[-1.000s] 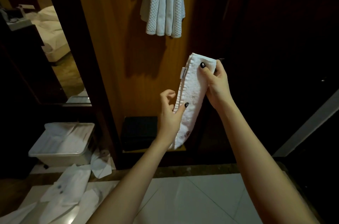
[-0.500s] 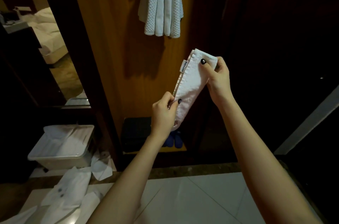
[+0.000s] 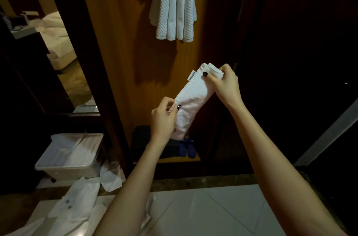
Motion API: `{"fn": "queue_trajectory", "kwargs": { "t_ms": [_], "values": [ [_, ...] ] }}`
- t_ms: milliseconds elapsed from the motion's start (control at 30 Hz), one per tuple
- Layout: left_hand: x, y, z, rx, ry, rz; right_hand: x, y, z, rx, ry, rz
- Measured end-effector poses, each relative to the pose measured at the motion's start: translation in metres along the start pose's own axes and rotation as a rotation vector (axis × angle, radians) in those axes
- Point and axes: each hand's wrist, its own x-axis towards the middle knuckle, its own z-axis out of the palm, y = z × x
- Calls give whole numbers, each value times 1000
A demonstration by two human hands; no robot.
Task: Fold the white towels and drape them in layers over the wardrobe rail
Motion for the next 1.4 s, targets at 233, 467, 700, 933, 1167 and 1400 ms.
{"fn": "queue_trajectory", "kwargs": {
  "t_ms": [233, 467, 700, 933, 1167, 1400],
  "values": [
    [8, -8, -7, -144, -273, -77, -2, 7, 9, 62, 15, 71],
    [-8, -16, 3, -499, -426, -296, -5, 6, 10, 308, -48, 111],
    [-9, -7, 6, -17, -173, -22, -10, 7, 7, 26, 53, -14],
    [19, -25, -20, 41, -217, 38, -5, 17, -8, 4, -197, 72],
    [39, -31, -43, 62, -416, 161, -9, 19, -14, 200, -402, 240],
    [36, -17, -55, -342, -723, -154, -8, 14, -11, 99, -378, 90]
  ]
}}
